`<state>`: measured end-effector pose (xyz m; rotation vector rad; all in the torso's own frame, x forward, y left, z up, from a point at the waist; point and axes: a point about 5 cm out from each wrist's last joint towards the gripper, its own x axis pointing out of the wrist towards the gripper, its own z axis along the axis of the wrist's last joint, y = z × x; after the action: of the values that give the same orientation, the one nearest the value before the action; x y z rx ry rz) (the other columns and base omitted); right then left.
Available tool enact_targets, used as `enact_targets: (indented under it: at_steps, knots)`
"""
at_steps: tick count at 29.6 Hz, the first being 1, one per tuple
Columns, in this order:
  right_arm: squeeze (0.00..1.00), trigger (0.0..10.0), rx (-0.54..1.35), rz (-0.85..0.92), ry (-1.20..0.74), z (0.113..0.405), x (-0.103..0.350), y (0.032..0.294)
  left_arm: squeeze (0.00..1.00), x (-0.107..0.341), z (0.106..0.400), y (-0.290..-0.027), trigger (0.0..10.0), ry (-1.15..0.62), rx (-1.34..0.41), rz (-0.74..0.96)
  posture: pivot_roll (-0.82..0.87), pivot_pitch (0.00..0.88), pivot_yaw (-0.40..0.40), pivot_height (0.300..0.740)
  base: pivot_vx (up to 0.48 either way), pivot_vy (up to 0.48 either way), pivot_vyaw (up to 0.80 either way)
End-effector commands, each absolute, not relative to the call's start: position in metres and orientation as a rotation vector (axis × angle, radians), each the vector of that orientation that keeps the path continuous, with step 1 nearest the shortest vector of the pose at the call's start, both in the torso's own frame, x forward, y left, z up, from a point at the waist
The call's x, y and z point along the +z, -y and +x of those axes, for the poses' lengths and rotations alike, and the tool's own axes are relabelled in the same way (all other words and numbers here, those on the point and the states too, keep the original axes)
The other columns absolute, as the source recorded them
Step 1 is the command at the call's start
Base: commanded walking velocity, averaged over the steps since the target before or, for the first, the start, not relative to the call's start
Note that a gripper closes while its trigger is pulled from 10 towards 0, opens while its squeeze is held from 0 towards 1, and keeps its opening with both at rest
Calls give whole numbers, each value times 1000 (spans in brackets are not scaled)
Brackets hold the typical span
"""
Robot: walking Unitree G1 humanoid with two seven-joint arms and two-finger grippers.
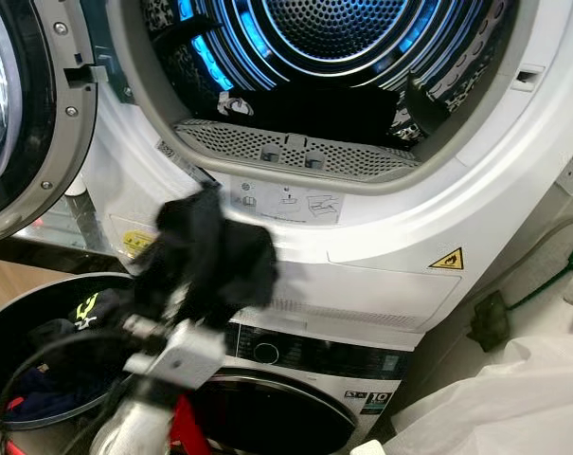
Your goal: Clothes washing
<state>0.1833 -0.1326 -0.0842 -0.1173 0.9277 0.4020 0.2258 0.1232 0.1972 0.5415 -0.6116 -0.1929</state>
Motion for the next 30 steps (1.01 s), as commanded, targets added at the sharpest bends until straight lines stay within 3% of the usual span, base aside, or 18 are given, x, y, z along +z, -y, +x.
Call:
enact_targets:
  at_steps: [1, 2, 3, 14, 23, 30]
  knots:
    - [0, 10000, 389, -121, -939, 183, -85, 132, 0, 212, 225, -113, 6627, 667, -254, 536, 247, 0, -30, 740, 0, 0, 0]
    - [0, 10000, 389, -121, -939, 183, -85, 132, 0, 212, 225, -113, 6627, 667, -254, 536, 247, 0, -30, 740, 0, 0, 0]
    - [0, 10000, 373, -126, -945, 182, -86, 130, 0, 223, 229, -111, 10000, 696, -256, 531, 240, 0, -20, 740, 0, 0, 0]
    - [0, 10000, 265, -98, -1009, 162, -96, 133, 0, 301, 240, -99, 10000, 928, -282, 507, 215, 0, 28, 740, 0, 0, 0]
    - [0, 10000, 229, -81, -1015, 159, -97, 135, 0, 295, 269, -107, 10000, 750, -326, 315, 181, 0, 42, 740, 0, 0, 0]
    - [0, 10000, 212, -79, -1035, 153, -99, 139, 0, 306, 262, -111, 10000, 824, -319, 335, 189, 0, 38, 740, 0, 0, 0]
